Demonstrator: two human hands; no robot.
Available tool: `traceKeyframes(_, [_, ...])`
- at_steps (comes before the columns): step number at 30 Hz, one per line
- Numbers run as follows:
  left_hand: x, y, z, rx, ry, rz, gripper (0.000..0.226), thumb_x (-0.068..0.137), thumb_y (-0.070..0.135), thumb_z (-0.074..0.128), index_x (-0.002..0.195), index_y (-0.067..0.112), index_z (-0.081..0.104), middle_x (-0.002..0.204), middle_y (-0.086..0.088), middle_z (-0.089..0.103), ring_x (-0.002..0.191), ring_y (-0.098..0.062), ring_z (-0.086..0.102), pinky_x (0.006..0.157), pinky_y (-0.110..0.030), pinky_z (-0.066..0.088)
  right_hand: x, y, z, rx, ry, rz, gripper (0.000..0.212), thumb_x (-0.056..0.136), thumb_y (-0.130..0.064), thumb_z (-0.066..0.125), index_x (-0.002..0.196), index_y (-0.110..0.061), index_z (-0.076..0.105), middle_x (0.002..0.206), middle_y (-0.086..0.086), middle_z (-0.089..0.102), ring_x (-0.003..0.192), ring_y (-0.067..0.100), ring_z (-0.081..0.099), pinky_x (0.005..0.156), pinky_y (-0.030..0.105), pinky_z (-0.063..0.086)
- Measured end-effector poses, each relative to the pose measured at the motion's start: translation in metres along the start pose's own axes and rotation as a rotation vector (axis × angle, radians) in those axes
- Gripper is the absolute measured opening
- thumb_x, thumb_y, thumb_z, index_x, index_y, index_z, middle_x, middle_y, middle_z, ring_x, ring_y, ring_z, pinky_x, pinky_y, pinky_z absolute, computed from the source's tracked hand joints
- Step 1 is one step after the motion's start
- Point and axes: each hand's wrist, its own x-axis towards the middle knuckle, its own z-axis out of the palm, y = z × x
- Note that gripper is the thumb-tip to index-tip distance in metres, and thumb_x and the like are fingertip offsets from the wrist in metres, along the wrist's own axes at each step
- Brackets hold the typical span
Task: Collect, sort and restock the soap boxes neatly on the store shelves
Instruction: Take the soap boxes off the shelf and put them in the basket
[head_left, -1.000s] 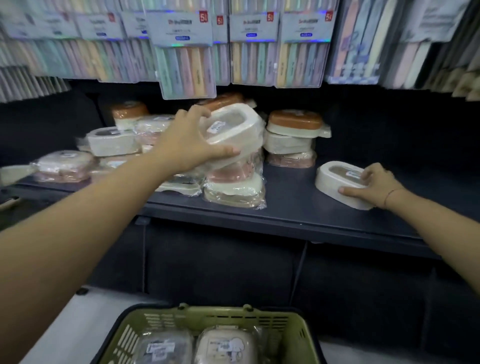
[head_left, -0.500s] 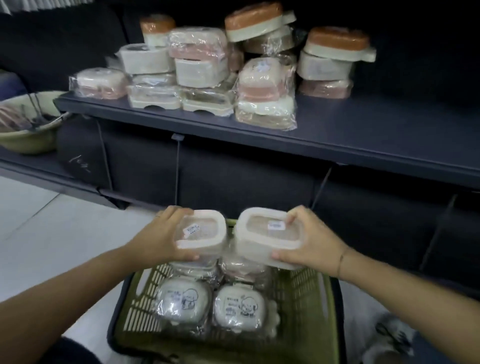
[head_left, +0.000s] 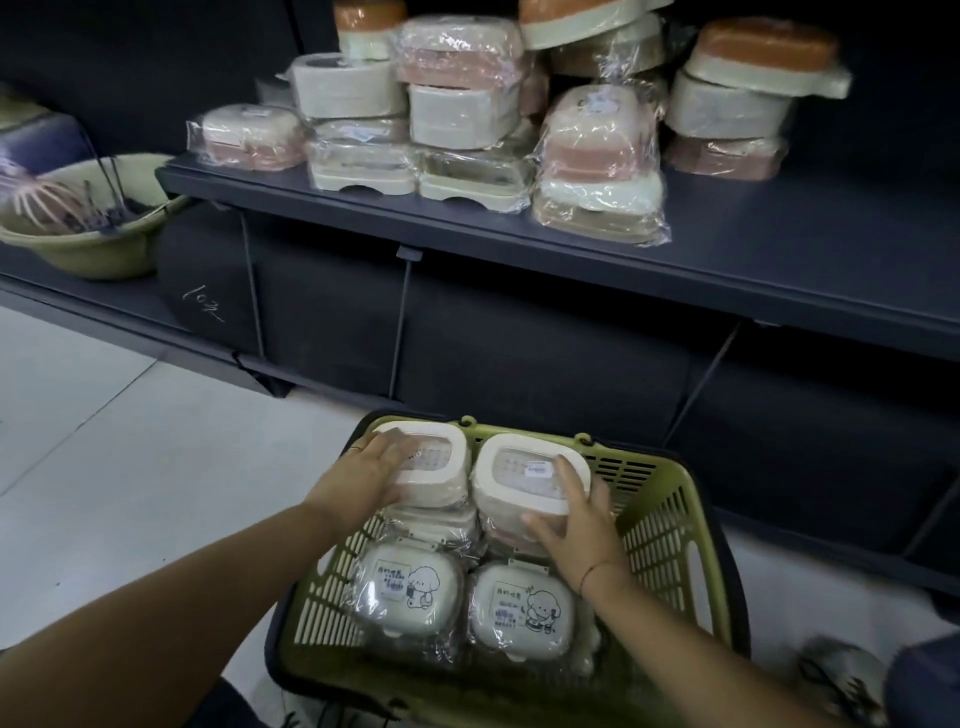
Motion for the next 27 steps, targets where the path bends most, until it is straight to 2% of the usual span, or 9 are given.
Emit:
traceKeyframes(7, [0.005, 0.006, -0.006, 0.072, -0.017, -0.016, 0.068, 0.096, 0.030, 0.056, 0.153, 0.023, 0.021, 0.159, -0.003, 0.020, 0.145, -0.022, 0.020, 0.119, -0.030, 0.020, 0.009, -0.011, 0.006, -0.060, -0.028, 0.039, 0.075, 0.091, -0.060, 0.047, 0.151, -0.042, 0.005, 0.151, 0.007, 0.011, 0.131, 0.029, 0.034, 0.104, 0.038, 0.038])
traceKeyframes(9, [0.009, 0.010, -0.015, 0.105, -0.084, -0.042, 0.068, 0.095, 0.046, 0.051, 0.153, 0.023, 0.023, 0.158, -0.002, 0.022, 0.144, -0.022, 0.023, 0.118, -0.033, 0.021, 0.007, -0.015, -0.004, -0.177, -0.076, 0.038, 0.079, 0.091, -0.066, 0.040, 0.152, -0.041, -0.004, 0.158, 0.008, 0.003, 0.141, 0.034, 0.022, 0.114, 0.044, 0.028])
traceKeyframes(11, [0.014, 0.020, -0.033, 0.145, -0.094, -0.015, 0.082, 0.086, 0.077, 0.030, 0.150, 0.025, 0.034, 0.155, 0.000, 0.031, 0.141, -0.021, 0.030, 0.115, -0.033, 0.020, 0.005, -0.026, -0.025, -0.205, -0.097, -0.008, 0.082, 0.092, -0.065, 0.039, 0.153, -0.036, -0.006, 0.161, 0.006, -0.004, 0.147, 0.033, 0.010, 0.119, 0.043, 0.018])
traceKeyframes(13, [0.021, 0.034, -0.059, 0.035, 0.077, 0.057, 0.110, 0.067, 0.094, 0.003, 0.139, 0.026, 0.051, 0.142, 0.003, 0.048, 0.129, -0.019, 0.045, 0.107, -0.033, 0.029, 0.007, -0.046, -0.059, -0.125, -0.068, -0.130, 0.077, 0.093, -0.060, 0.042, 0.155, -0.027, 0.008, 0.161, 0.001, 0.003, 0.147, 0.024, 0.012, 0.119, 0.037, 0.019])
traceKeyframes(14, [0.026, 0.041, -0.075, -0.049, 0.209, 0.098, 0.109, 0.070, 0.093, 0.002, 0.132, 0.023, 0.058, 0.132, 0.004, 0.057, 0.120, -0.020, 0.052, 0.101, -0.034, 0.036, 0.011, -0.057, -0.080, -0.068, -0.029, -0.208, 0.071, 0.094, -0.056, 0.045, 0.152, -0.024, 0.020, 0.159, -0.001, 0.013, 0.145, 0.019, 0.019, 0.118, 0.035, 0.023])
traceKeyframes(17, [0.046, 0.070, -0.130, -0.217, 0.570, 0.180, 0.068, 0.087, 0.069, 0.034, 0.120, 0.018, 0.064, 0.116, 0.002, 0.061, 0.107, -0.018, 0.055, 0.092, -0.033, 0.043, 0.035, -0.090, -0.155, 0.158, 0.229, -0.464, 0.041, 0.091, -0.039, 0.058, 0.128, -0.022, 0.053, 0.130, -0.007, 0.047, 0.118, 0.008, 0.052, 0.102, 0.034, 0.045])
traceKeyframes(19, [0.063, 0.096, -0.168, -0.310, 0.730, 0.212, 0.061, 0.088, 0.062, 0.042, 0.124, 0.016, 0.060, 0.120, 0.000, 0.055, 0.113, -0.016, 0.049, 0.096, -0.028, 0.038, 0.061, -0.103, -0.210, 0.210, 0.429, -0.553, 0.030, 0.090, -0.032, 0.064, 0.117, -0.020, 0.058, 0.117, -0.006, 0.052, 0.105, 0.006, 0.058, 0.095, 0.027, 0.048])
traceKeyframes(22, [0.101, 0.137, -0.219, -0.410, 0.817, 0.213, 0.065, 0.090, 0.060, 0.053, 0.136, 0.014, 0.049, 0.134, -0.004, 0.044, 0.126, -0.018, 0.039, 0.104, -0.026, 0.029, 0.120, -0.105, -0.287, 0.032, 0.655, -0.523, 0.052, 0.083, -0.046, 0.061, 0.123, -0.014, 0.055, 0.120, 0.000, 0.048, 0.117, 0.019, 0.050, 0.100, 0.030, 0.040])
traceKeyframes(27, [0.176, 0.196, -0.276, -0.320, 0.683, -0.002, 0.092, 0.082, 0.075, 0.048, 0.152, 0.022, 0.024, 0.157, -0.011, 0.020, 0.145, -0.031, 0.020, 0.118, -0.049, 0.017, 0.217, -0.098, -0.370, -0.210, 0.664, -0.325, 0.097, 0.071, -0.060, 0.071, 0.147, -0.014, 0.033, 0.148, 0.018, 0.030, 0.135, 0.037, 0.030, 0.113, 0.039, 0.025])
